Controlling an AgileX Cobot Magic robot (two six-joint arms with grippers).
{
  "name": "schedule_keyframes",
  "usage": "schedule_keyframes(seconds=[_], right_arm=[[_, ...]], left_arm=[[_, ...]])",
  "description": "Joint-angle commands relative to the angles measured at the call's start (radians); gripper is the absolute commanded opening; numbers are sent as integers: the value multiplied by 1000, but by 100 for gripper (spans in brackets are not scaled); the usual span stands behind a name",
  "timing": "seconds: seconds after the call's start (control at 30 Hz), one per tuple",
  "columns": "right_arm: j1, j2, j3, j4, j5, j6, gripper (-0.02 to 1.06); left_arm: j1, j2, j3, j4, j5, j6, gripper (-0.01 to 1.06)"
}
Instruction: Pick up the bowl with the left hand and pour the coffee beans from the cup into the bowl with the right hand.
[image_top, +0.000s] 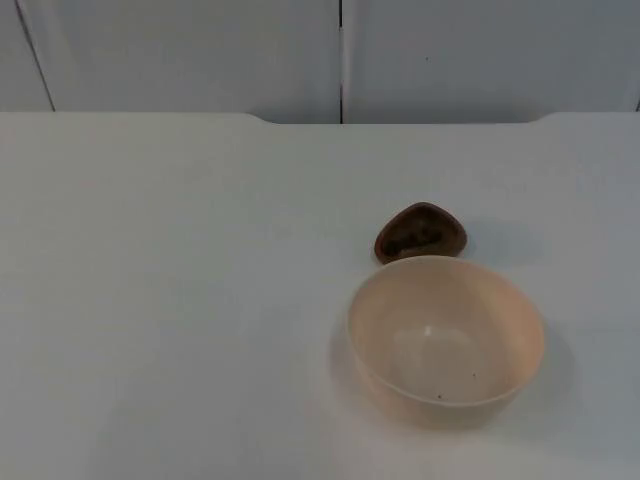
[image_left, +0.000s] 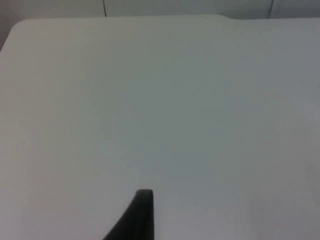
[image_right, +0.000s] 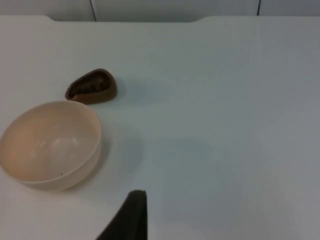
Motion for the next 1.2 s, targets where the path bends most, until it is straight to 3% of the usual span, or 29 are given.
schedule_keyframes(seconds=[0.0,1.17], right_arm=[[-7,-4,3,2,-3,-5,105],[-7,-4,3,2,1,-7,105]], left_arm=[[-6,-5,4,3,1,-4,105],[-6,-5,4,3,1,2,105]])
